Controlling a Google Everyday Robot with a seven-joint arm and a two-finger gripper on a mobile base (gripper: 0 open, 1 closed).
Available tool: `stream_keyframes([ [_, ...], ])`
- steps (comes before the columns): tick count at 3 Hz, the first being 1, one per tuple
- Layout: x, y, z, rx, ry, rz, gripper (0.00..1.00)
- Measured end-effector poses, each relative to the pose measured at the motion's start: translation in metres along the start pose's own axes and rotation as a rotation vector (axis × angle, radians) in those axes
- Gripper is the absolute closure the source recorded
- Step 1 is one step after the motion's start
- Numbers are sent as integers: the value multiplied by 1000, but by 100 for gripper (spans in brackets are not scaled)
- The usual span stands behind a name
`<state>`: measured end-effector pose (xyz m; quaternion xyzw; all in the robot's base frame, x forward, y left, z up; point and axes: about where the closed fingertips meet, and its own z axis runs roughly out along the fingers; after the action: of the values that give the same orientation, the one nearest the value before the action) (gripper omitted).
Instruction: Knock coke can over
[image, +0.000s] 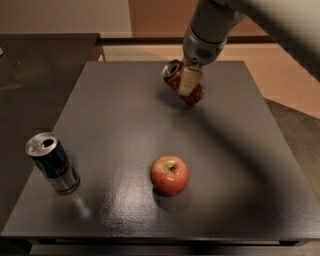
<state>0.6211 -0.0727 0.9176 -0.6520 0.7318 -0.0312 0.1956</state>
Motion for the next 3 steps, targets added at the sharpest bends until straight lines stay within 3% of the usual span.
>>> stream_keyframes([
  [1, 5, 14, 2, 0, 90, -127, 59],
  [3, 4, 38, 14, -18, 186, -320, 13],
])
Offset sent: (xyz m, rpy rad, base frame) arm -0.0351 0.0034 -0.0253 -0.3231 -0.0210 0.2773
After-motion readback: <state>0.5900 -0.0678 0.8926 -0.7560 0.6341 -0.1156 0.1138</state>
